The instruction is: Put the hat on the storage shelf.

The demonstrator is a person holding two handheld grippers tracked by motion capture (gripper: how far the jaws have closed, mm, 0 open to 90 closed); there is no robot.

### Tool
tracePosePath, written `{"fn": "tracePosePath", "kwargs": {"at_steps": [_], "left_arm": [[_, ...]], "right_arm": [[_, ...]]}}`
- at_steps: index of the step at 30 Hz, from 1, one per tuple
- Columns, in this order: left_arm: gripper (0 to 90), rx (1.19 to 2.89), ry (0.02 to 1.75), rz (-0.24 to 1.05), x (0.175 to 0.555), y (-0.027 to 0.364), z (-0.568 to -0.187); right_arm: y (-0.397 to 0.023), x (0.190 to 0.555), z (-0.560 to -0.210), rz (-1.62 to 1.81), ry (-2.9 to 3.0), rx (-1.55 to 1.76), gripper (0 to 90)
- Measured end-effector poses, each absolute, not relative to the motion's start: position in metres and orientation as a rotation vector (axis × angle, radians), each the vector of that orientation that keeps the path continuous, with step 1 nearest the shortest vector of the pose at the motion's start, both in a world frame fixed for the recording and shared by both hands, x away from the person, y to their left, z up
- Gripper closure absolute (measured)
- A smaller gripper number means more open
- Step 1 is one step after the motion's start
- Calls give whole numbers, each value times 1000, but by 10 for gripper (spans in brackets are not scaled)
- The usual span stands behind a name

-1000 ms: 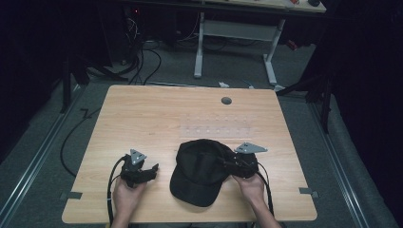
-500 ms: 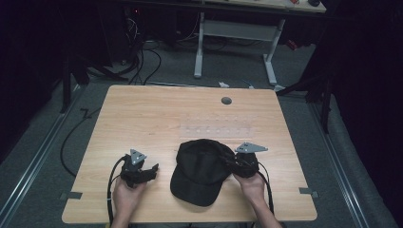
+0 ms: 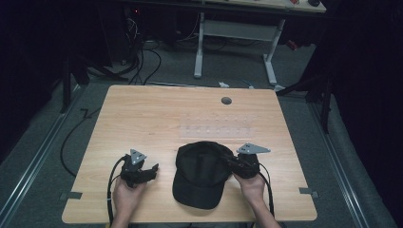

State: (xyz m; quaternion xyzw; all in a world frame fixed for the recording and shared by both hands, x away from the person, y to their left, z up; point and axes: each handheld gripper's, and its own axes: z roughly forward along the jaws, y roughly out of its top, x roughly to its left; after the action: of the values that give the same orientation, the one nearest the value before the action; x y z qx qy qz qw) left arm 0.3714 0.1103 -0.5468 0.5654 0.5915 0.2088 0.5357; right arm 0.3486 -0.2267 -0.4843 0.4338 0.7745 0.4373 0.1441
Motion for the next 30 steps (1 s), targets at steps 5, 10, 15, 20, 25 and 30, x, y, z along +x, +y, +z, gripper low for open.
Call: {"fn": "tracePosePath", "kwargs": {"at_steps": [5, 10, 15, 20, 25, 30], "left_arm": [[291, 1347, 1408, 497, 371, 110, -547], [290, 1347, 1409, 498, 371, 110, -547], [277, 1346, 1413, 499, 372, 110, -547], [271, 1347, 1414, 500, 371, 110, -547], [259, 1353, 1412, 494, 371, 110, -547], [248, 1363, 1401, 488, 371, 109, -547]], "right_arm": [[-229, 347, -481, 1296, 2222, 1246, 853], [-233, 345, -478, 1320, 2223, 1245, 854], [-237, 343, -474, 1351, 2214, 1242, 854], [-240, 341, -470, 1367, 2206, 1229, 855], [-243, 337, -461, 1376, 2193, 1195, 855], [-246, 336, -457, 1393, 2183, 1191, 855]]}}
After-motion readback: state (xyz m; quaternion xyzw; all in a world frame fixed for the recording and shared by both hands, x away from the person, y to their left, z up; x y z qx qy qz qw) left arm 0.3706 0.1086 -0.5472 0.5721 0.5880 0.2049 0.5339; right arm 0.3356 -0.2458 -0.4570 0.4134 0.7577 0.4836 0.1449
